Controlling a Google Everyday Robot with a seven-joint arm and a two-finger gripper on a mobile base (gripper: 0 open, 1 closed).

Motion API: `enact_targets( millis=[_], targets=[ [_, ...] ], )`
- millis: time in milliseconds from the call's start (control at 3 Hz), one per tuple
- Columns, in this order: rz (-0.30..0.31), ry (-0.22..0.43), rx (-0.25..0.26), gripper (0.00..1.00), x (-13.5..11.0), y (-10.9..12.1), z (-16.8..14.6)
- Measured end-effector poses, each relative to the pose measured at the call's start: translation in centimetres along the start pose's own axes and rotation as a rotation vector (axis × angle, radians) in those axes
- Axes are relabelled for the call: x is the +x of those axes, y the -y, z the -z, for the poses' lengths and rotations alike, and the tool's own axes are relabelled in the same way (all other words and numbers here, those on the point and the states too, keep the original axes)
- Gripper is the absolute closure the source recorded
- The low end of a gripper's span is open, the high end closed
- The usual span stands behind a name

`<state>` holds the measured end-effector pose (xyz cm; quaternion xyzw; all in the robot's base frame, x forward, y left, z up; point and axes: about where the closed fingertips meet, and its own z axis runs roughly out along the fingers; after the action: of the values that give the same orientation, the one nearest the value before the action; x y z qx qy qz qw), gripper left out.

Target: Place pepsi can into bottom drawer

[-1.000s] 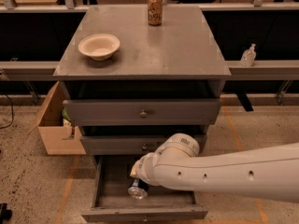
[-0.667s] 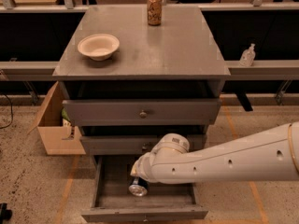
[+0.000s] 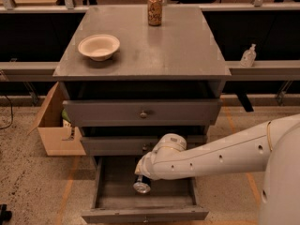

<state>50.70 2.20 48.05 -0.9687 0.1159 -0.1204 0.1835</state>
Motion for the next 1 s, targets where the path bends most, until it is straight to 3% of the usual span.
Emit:
enact_targets(
  millis=[333, 667, 1000],
  targets=[
    [-0.044, 0.009, 0.027, 1.0, 0.0, -0.7, -2.1],
    [-0.059, 0.02, 0.119, 1.0, 0.1, -1.3, -6.4],
    [-0.024, 0.035, 0.182, 1.0, -0.2, -1.1, -10.9]
  ],
)
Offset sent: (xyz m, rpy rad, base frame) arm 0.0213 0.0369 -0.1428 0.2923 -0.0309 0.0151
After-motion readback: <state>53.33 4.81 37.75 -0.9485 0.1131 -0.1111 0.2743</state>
